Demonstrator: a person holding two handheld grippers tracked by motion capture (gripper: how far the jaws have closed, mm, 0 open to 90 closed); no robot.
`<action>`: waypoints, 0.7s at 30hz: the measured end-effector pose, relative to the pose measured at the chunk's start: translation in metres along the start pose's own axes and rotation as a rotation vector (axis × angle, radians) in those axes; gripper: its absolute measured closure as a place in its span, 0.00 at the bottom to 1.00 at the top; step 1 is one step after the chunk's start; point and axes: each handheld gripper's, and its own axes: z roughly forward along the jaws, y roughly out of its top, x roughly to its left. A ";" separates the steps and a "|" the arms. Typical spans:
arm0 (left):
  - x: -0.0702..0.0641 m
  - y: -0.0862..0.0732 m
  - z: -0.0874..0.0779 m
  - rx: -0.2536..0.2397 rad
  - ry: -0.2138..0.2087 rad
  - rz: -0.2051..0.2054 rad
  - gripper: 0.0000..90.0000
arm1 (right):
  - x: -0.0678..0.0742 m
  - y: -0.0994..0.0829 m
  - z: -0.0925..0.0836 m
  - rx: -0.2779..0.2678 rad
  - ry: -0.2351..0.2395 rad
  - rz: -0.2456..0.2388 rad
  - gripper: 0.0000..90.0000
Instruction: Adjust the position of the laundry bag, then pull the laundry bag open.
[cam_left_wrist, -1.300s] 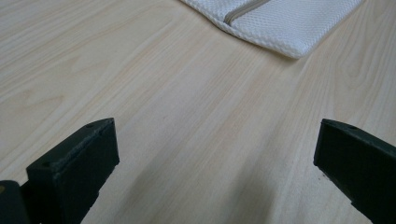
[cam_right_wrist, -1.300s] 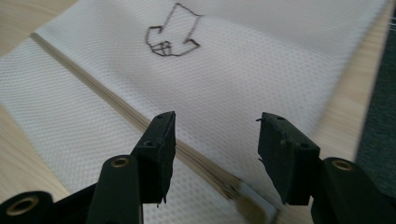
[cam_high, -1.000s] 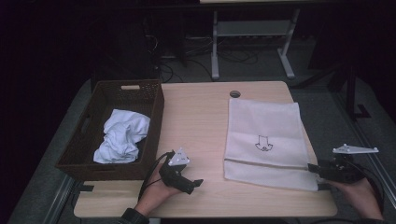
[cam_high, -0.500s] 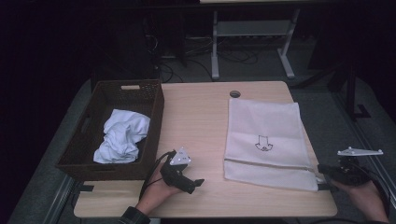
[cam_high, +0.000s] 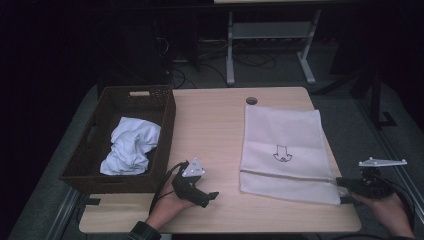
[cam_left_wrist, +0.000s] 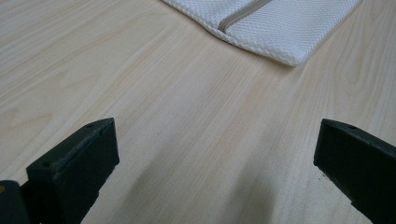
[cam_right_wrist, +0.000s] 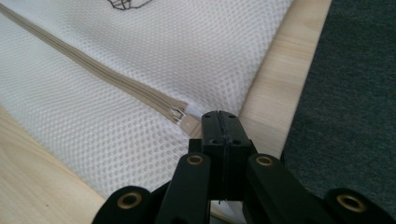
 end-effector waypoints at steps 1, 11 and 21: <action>0.000 0.000 0.000 0.000 0.000 0.000 0.00 | 0.000 0.000 0.000 0.000 0.000 0.000 0.99; 0.000 0.000 0.000 -0.001 -0.001 0.000 0.00 | 0.005 0.003 0.000 -0.024 0.041 0.003 0.99; 0.000 0.000 0.001 0.005 0.000 0.002 0.00 | -0.002 0.001 0.009 -0.005 0.058 0.038 0.99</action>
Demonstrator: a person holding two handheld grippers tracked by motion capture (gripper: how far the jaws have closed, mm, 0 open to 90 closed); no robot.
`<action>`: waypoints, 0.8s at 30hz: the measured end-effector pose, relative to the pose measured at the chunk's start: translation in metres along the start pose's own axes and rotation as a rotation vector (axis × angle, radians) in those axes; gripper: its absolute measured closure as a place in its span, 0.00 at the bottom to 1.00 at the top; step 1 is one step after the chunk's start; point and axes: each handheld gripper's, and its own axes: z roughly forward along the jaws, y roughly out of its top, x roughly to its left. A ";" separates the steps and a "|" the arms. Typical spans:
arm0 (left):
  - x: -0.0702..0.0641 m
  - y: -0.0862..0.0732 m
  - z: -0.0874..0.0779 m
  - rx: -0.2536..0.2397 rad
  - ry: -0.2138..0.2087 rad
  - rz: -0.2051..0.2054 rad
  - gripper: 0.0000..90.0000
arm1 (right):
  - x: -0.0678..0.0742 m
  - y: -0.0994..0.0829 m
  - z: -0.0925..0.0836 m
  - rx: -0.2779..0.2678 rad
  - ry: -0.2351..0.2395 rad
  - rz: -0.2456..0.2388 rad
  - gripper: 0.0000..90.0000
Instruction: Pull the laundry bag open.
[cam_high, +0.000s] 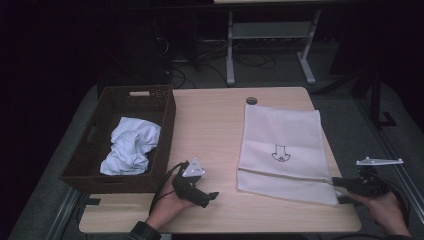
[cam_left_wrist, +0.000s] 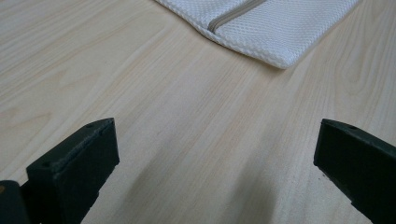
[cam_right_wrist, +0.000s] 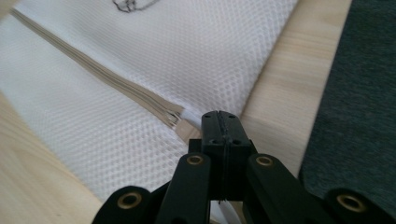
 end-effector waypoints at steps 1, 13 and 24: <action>0.000 0.000 0.000 0.000 0.000 -0.001 0.00 | 0.002 0.001 -0.001 -0.011 0.019 0.005 0.99; 0.000 0.000 0.000 0.000 -0.001 -0.002 0.00 | 0.024 0.008 0.005 -0.020 0.092 -0.044 0.99; -0.001 0.000 0.001 0.005 -0.003 0.002 0.00 | 0.003 -0.002 0.001 -0.044 0.037 -0.079 0.73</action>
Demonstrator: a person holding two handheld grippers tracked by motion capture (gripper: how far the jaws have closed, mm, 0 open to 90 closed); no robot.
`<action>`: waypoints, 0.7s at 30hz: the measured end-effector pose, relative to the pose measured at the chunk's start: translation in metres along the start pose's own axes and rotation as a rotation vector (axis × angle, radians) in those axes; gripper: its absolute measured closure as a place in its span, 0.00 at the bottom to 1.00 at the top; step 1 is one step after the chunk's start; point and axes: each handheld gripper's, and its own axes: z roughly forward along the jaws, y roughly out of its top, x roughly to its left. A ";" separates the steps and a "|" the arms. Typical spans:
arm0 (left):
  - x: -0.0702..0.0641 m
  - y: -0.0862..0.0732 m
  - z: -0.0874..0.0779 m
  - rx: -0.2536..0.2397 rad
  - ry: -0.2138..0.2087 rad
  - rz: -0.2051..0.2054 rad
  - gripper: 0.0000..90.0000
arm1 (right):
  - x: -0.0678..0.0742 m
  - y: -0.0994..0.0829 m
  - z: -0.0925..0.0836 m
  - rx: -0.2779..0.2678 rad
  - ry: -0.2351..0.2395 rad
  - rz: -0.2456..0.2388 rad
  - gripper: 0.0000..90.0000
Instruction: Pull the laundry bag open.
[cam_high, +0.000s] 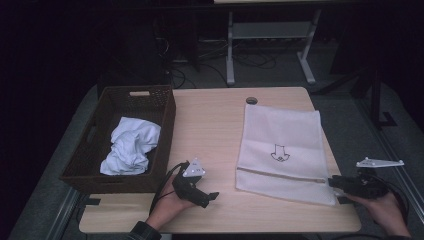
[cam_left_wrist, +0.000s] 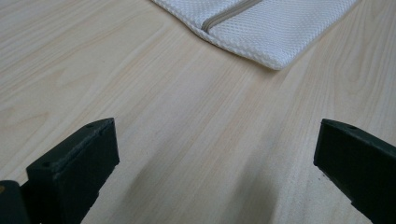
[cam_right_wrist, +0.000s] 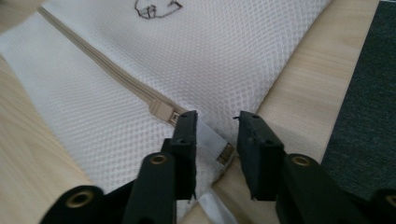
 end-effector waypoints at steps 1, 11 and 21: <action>0.000 0.000 0.000 0.001 0.000 0.000 0.00 | -0.001 0.000 0.003 0.008 0.005 0.000 0.73; 0.000 0.000 0.000 0.003 -0.001 -0.002 0.00 | 0.016 0.002 0.016 0.045 0.093 -0.095 0.66; 0.000 0.000 0.001 0.004 -0.001 -0.002 0.00 | 0.017 0.001 0.027 0.026 0.111 -0.141 0.63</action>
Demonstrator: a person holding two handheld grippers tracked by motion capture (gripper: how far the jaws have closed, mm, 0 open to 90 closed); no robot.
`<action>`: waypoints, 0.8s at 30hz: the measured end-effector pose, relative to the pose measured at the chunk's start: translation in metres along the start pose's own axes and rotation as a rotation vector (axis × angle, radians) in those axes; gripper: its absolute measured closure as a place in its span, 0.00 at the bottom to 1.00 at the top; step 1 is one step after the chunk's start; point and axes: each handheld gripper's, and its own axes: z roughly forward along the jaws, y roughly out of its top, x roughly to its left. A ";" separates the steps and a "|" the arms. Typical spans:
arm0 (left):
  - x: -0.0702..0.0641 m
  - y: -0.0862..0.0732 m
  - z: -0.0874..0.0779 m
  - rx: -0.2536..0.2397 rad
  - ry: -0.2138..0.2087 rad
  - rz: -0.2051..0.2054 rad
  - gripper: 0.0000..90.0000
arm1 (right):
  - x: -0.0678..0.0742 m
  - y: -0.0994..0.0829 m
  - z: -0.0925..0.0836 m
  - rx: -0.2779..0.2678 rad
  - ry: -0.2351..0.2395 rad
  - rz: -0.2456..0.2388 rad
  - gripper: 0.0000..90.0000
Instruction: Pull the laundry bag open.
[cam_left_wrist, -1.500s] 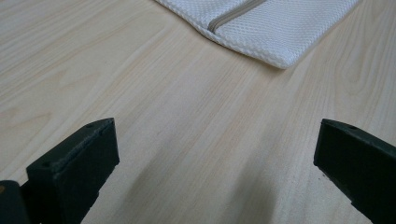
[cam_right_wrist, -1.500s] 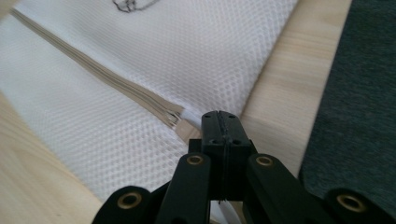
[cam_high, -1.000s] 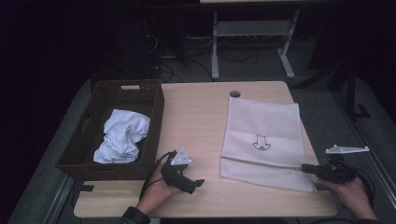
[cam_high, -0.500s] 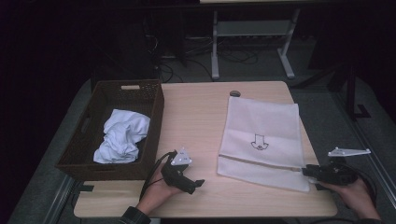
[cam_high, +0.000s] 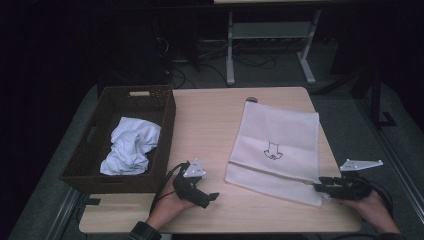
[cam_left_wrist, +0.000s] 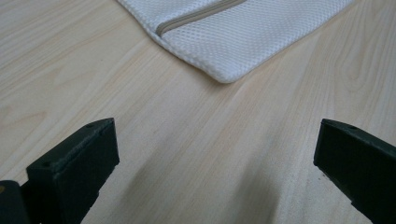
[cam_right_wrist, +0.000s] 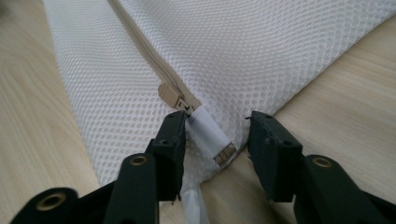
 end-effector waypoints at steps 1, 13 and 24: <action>0.000 0.000 0.000 0.000 0.000 0.000 0.00 | 0.001 -0.001 0.000 -0.003 -0.006 -0.008 0.67; -0.002 0.001 0.002 0.010 -0.019 -0.003 0.00 | 0.008 0.002 0.005 0.009 -0.006 -0.033 0.91; -0.013 0.014 0.008 -0.038 -0.078 0.011 0.00 | 0.018 0.009 0.007 -0.003 0.035 -0.047 0.91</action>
